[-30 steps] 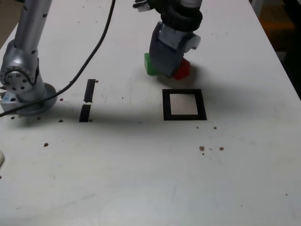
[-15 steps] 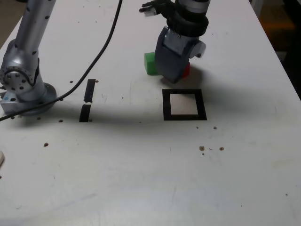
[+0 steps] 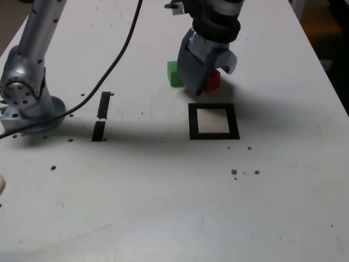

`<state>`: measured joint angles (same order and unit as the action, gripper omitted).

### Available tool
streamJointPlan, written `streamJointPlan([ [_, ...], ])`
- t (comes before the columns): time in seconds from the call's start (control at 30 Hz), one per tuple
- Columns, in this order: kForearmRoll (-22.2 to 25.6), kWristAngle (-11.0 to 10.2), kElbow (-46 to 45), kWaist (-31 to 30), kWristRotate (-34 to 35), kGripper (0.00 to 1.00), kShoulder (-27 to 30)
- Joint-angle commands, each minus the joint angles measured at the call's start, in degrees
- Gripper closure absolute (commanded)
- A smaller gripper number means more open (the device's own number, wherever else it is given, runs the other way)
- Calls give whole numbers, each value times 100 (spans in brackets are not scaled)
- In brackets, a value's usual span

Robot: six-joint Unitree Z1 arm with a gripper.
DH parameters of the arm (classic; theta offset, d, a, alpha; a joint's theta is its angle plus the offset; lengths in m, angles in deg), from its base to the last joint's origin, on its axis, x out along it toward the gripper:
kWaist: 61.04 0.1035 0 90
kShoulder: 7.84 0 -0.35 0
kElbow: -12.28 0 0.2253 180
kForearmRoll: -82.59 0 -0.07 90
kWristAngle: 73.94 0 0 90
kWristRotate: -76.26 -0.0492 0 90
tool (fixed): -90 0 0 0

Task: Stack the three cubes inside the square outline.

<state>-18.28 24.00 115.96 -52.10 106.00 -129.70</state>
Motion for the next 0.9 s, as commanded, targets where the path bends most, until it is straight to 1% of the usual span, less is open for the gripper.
streamJointPlan([
  [0.0, -3, -10, 34, 9, 69, 23, -41],
  [0.27, 48, -134, 139, 3, 288, 33, -123],
  [0.47, 43, -398, 184, 3, 500, 48, -177],
  [0.57, 73, -474, 244, 3, 512, 53, -215],
  [0.67, 125, -423, 295, -1, 508, 58, -241],
  [0.77, 163, -259, 324, -8, 489, 62, -257],
  [0.87, 226, -115, 395, -29, 447, 63, -280],
])
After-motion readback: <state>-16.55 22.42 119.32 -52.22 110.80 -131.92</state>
